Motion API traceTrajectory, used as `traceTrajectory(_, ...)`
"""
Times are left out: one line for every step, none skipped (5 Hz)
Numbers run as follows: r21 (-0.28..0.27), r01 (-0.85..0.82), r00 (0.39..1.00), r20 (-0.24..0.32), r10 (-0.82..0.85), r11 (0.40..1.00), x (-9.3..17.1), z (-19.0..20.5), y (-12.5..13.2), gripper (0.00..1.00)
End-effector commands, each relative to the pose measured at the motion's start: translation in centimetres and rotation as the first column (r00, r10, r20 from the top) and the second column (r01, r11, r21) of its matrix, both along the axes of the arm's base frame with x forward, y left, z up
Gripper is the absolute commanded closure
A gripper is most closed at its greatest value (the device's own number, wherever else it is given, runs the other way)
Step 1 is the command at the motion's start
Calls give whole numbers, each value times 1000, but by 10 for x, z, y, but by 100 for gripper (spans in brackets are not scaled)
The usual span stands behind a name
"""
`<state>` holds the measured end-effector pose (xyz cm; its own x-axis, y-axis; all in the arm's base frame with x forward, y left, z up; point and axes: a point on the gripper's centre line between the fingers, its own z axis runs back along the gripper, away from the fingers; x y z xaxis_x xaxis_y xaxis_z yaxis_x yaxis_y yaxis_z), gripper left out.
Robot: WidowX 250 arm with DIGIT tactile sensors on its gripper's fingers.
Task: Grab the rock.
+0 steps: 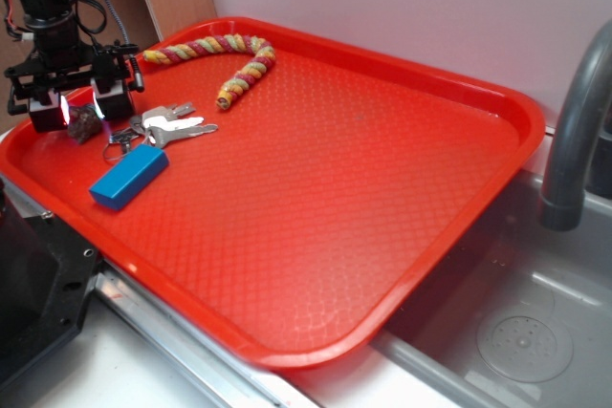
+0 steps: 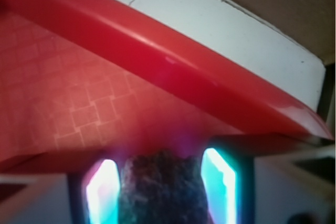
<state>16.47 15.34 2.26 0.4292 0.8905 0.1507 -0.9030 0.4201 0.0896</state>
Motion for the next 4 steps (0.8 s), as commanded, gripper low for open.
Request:
traceTrajectory(84,283,947,135,-292,955,38,113,-64,100)
traceTrajectory(61,421,884,196,-424,905,41,165,-104,100)
traceTrajectory(-12,514,822,292,-489,858,27,208,-112,100)
traceTrajectory(-55,544,797,348,-494,837,17,218,-109,100)
